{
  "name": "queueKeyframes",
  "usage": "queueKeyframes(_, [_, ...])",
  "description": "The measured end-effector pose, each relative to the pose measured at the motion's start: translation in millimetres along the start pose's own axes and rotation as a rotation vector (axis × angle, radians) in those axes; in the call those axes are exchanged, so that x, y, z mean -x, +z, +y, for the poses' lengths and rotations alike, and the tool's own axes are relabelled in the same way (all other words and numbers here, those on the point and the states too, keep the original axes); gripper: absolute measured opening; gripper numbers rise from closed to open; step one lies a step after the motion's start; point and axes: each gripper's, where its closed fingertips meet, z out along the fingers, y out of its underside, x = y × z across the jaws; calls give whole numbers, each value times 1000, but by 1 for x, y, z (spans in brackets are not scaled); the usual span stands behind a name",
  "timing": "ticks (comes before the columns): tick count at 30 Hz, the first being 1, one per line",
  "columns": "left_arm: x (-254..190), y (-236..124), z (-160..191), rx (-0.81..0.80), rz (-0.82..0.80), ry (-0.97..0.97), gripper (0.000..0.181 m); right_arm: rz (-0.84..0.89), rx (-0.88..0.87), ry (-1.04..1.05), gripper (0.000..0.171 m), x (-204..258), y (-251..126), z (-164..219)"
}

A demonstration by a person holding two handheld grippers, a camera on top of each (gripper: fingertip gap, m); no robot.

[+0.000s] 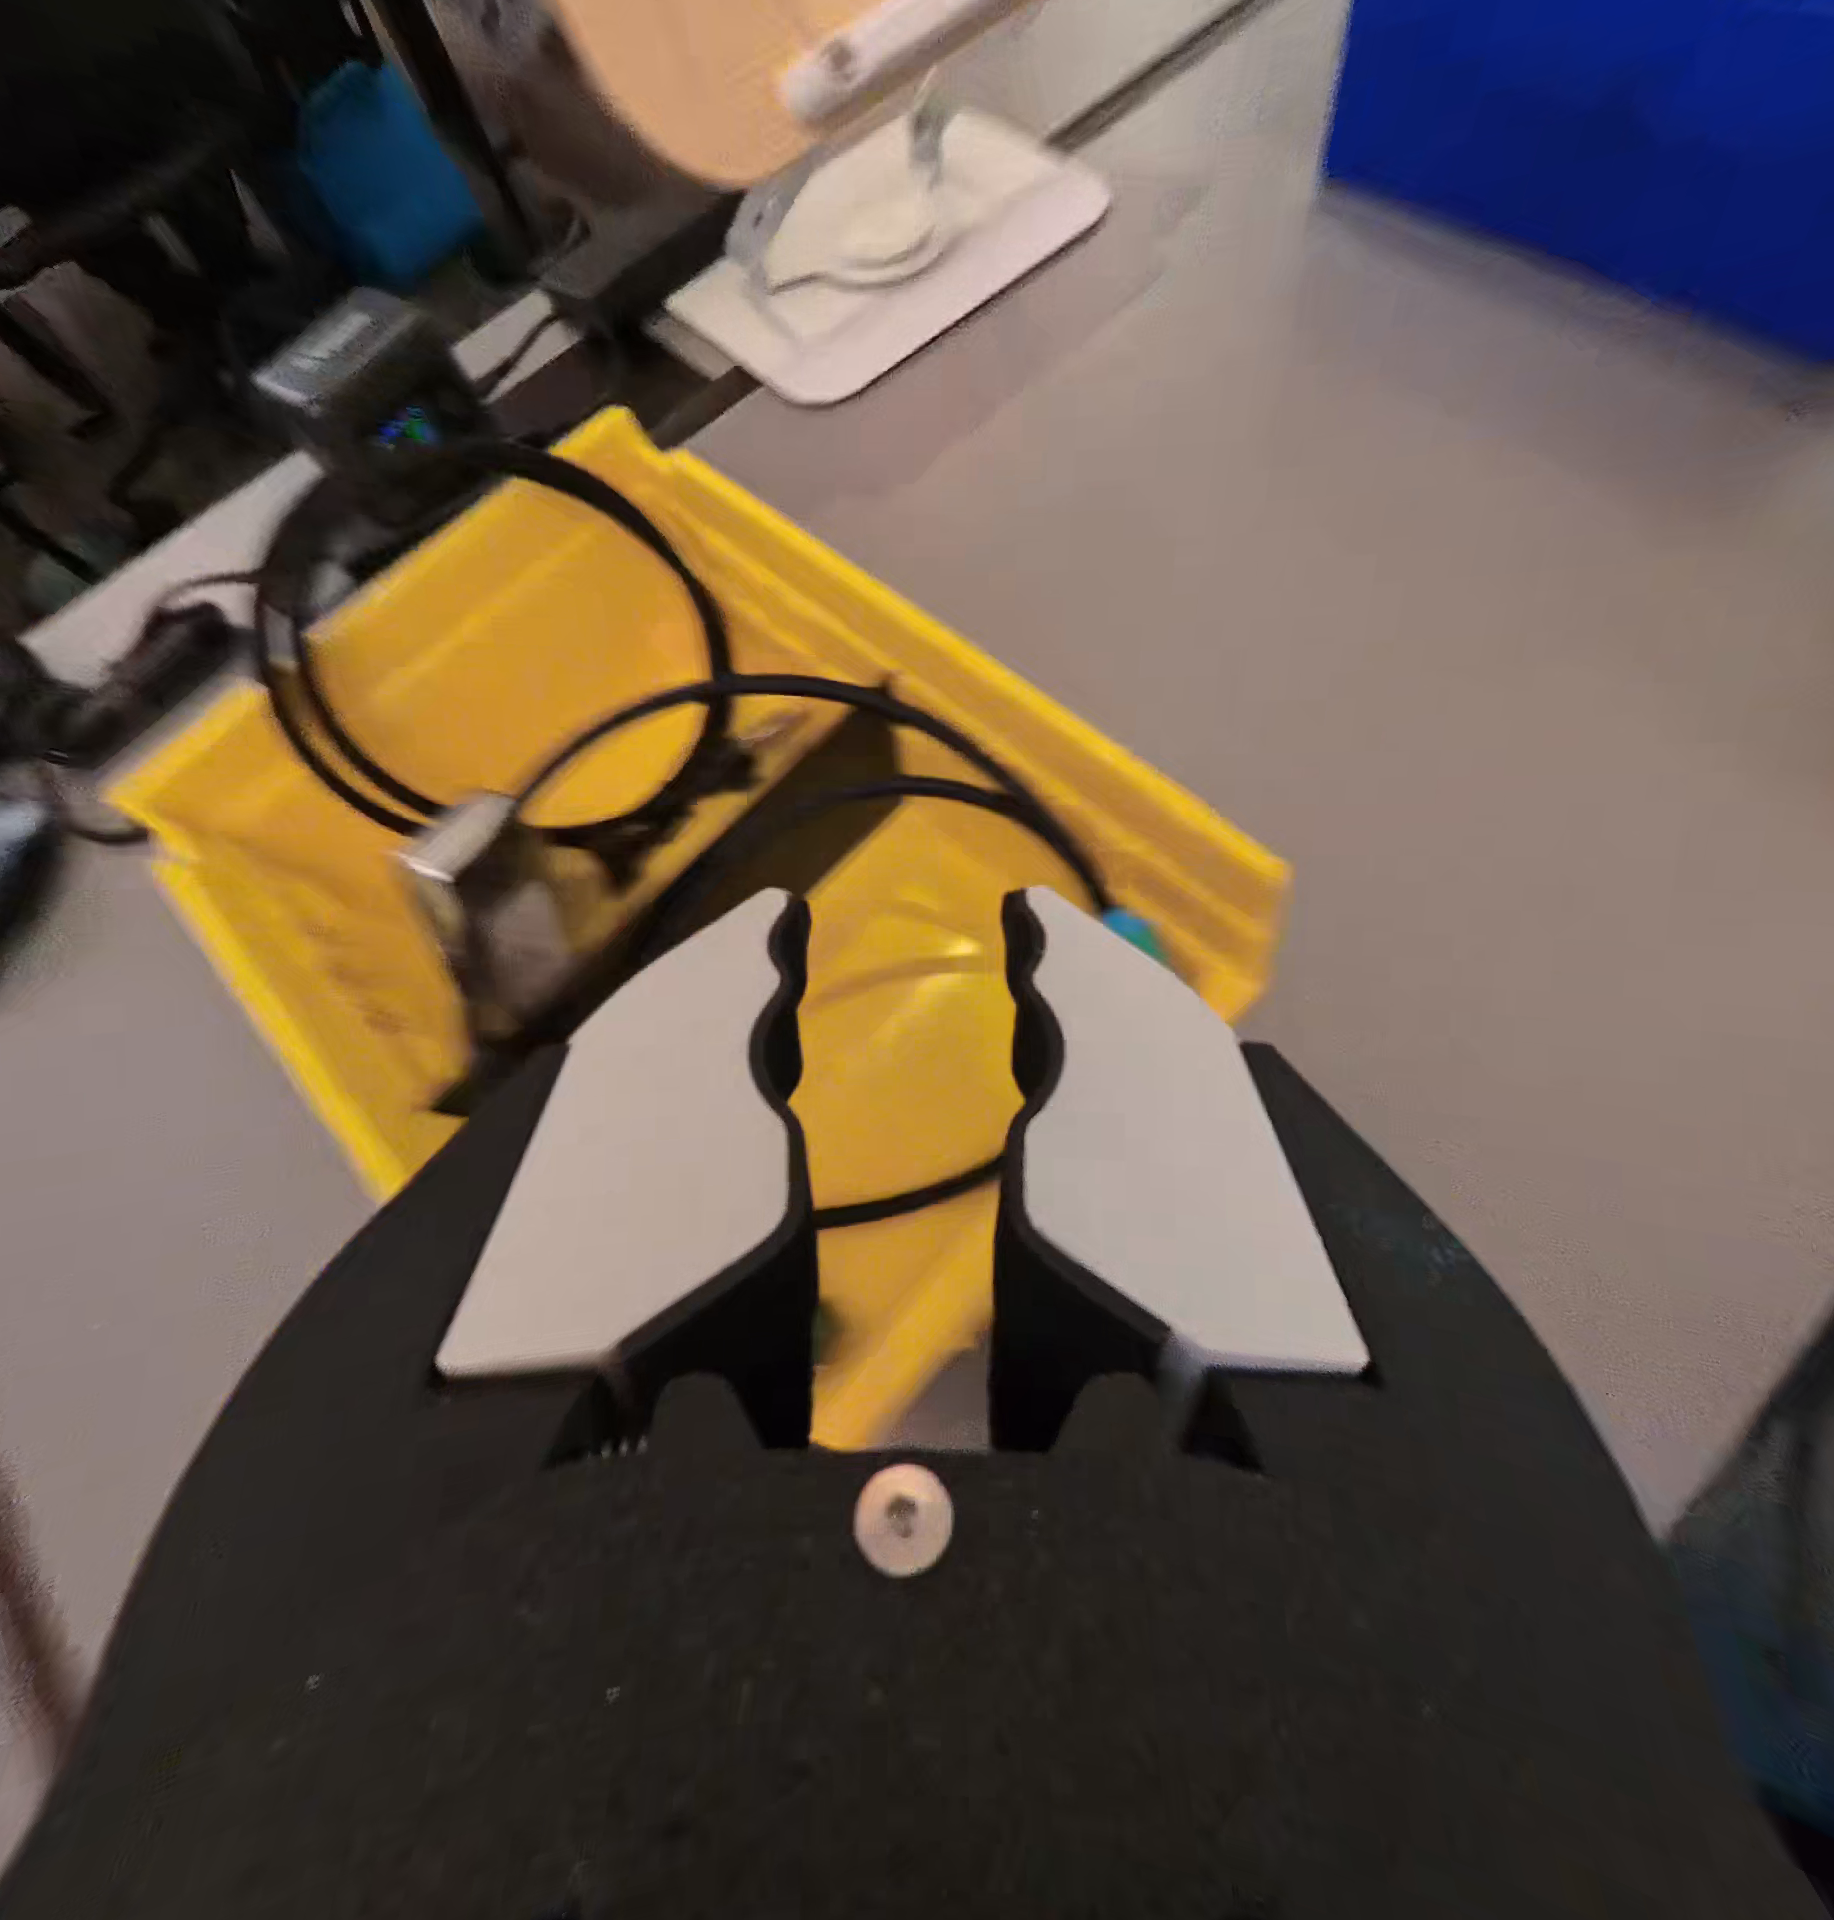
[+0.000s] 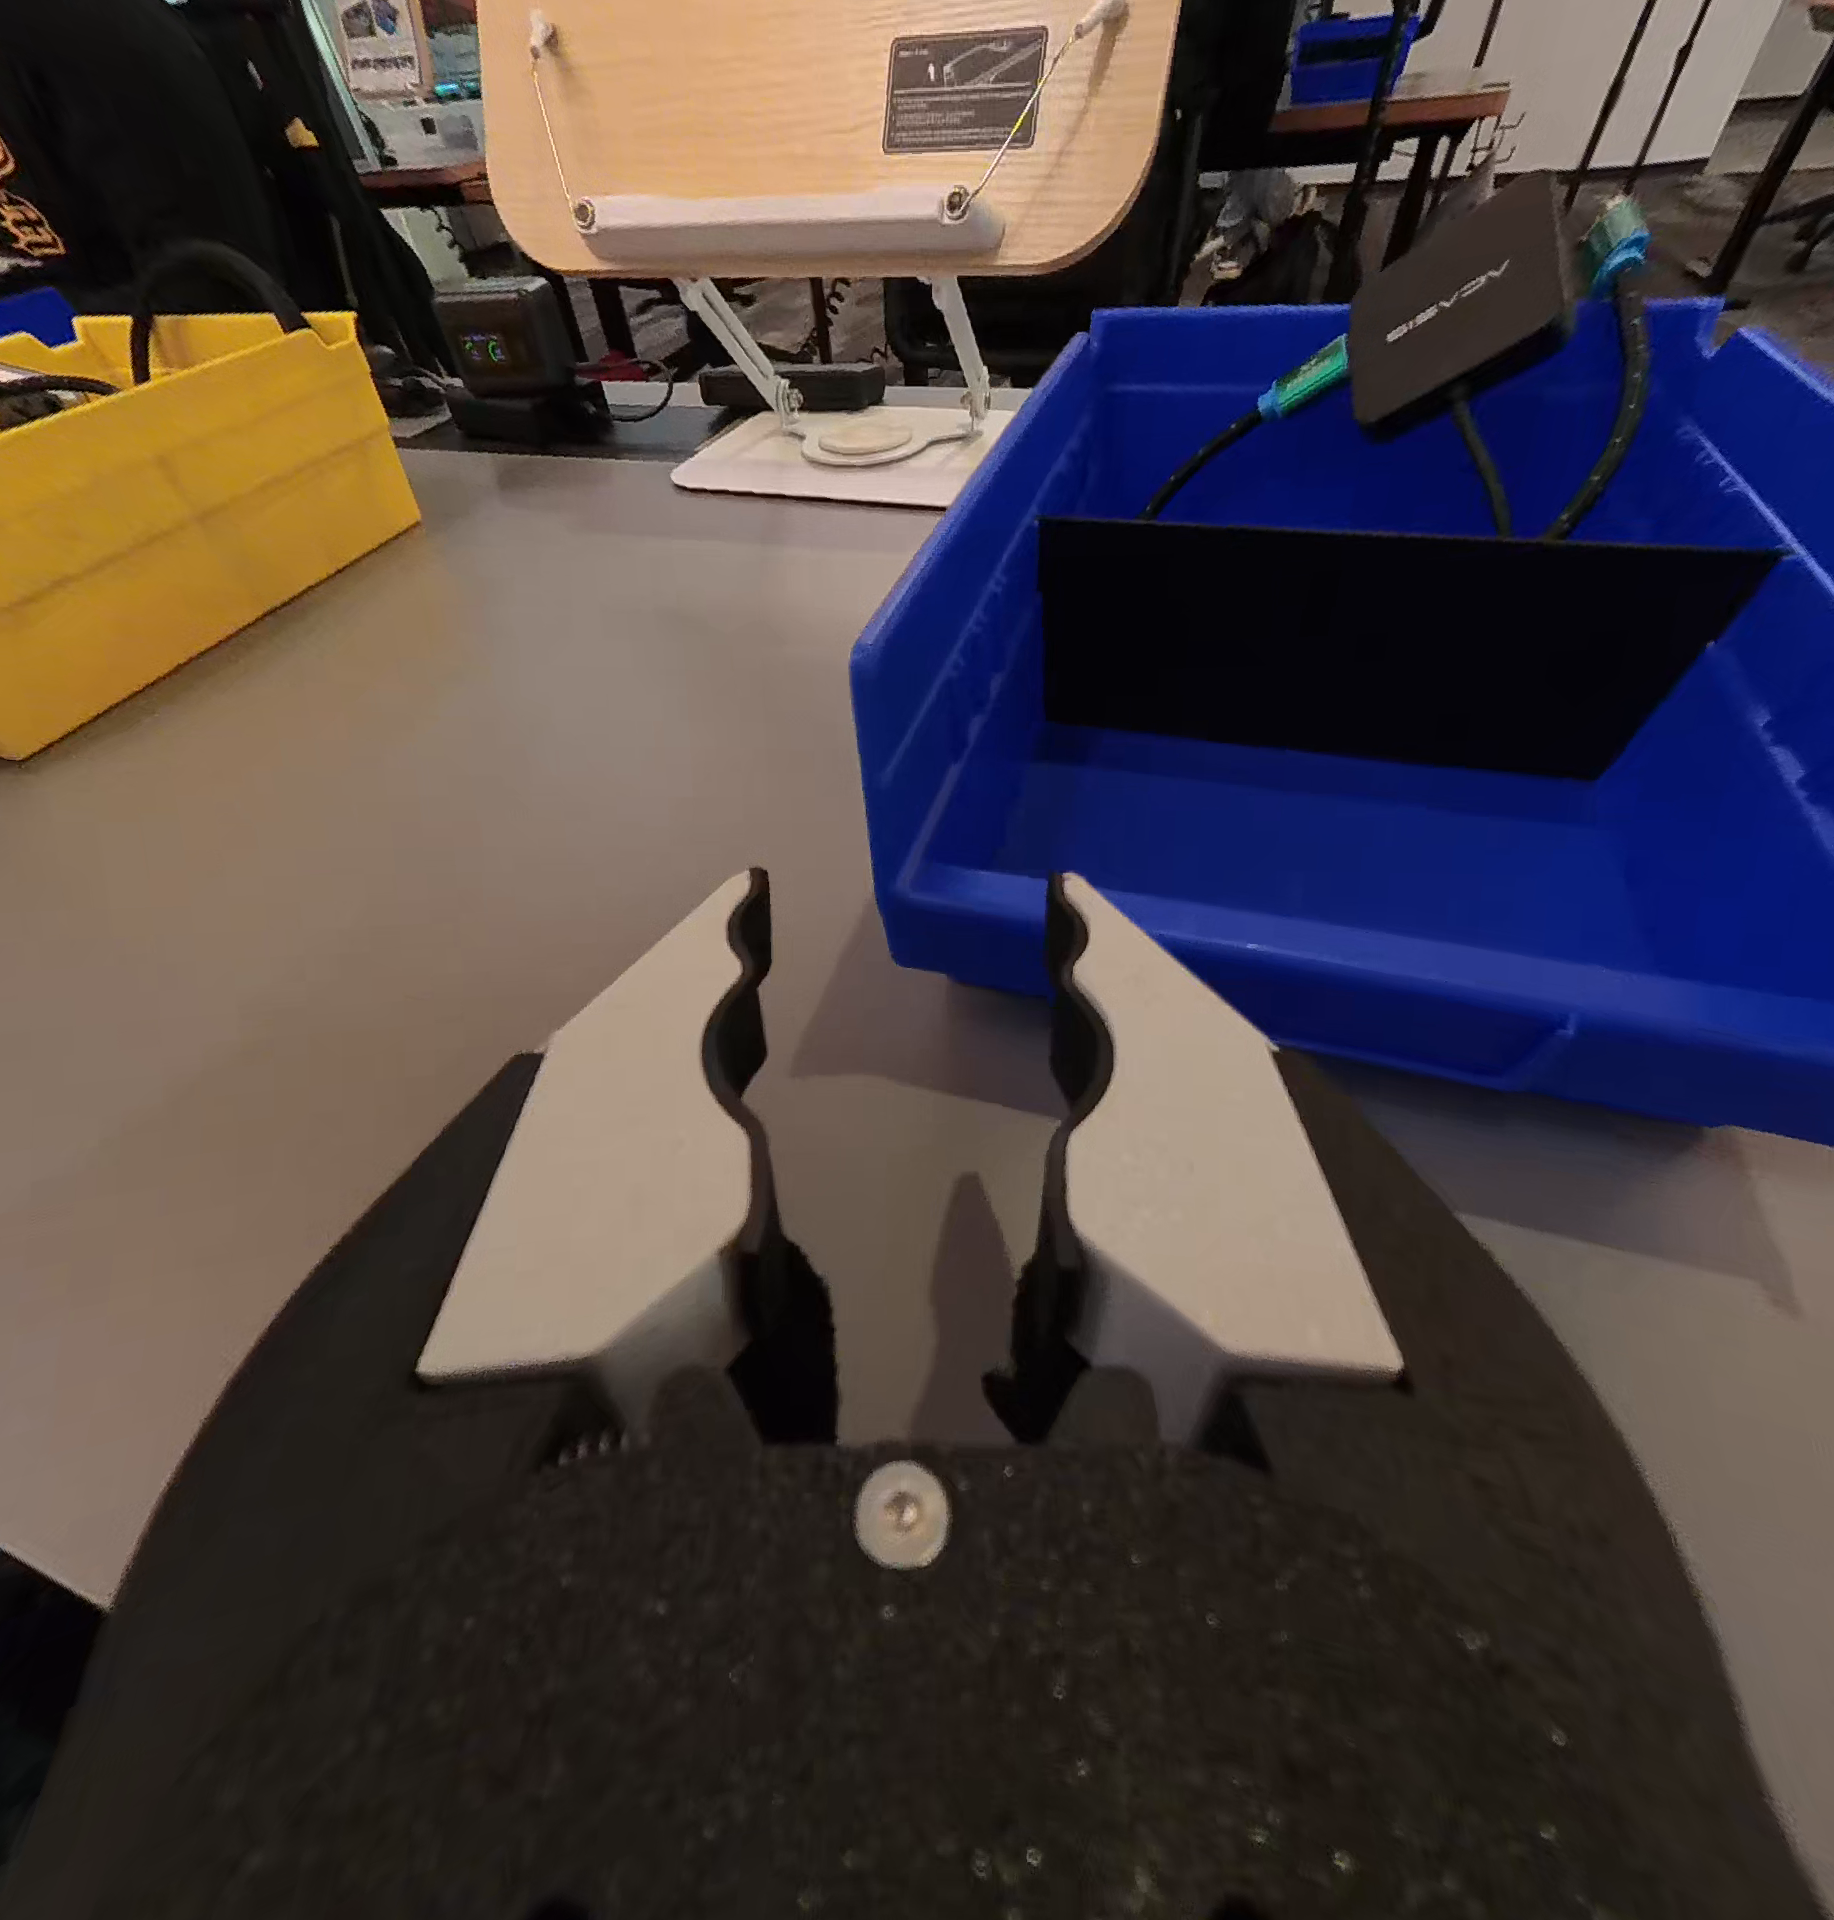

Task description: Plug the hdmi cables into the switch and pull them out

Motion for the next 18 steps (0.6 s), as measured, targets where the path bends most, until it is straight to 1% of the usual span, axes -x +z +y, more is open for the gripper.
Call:
queueKeyframes(2, [57, 11, -8, 170, -16, 57, 32, -17, 8, 25, 51, -1, 0, 1])
queueKeyframes(3, [83, 20, -8, 263, -27, 92, 34, -27, 5, 42, 51, -1, 0, 0])
queueKeyframes(5, [117, 41, -5, 431, 6, 159, 36, -45, 9, 70, 52, -1, -1, 0])
queueKeyframes(7, [140, 61, 6, 588, 51, 187, 36, -51, 15, 78, 52, -1, -2, 2])
queueKeyframes(9, [140, 77, 21, 706, 163, 162, 36, -53, 22, 67, 51, 0, -3, 4])
queueKeyframes(10, [135, 80, 31, 767, 228, 145, 36, -54, 26, 60, 52, 0, -4, 5])
queueKeyframes(12, [130, 81, 52, 881, 288, 152, 36, -52, 27, 53, 51, -1, -5, 6])
queueKeyframes(15, [126, 88, 60, 894, 301, 163, 42, -62, 29, 68, 51, -3, -6, 9])
queueKeyframes(18, [124, 91, 59, 892, 289, 218, 38, -79, 42, 74, 51, -2, -4, 12])
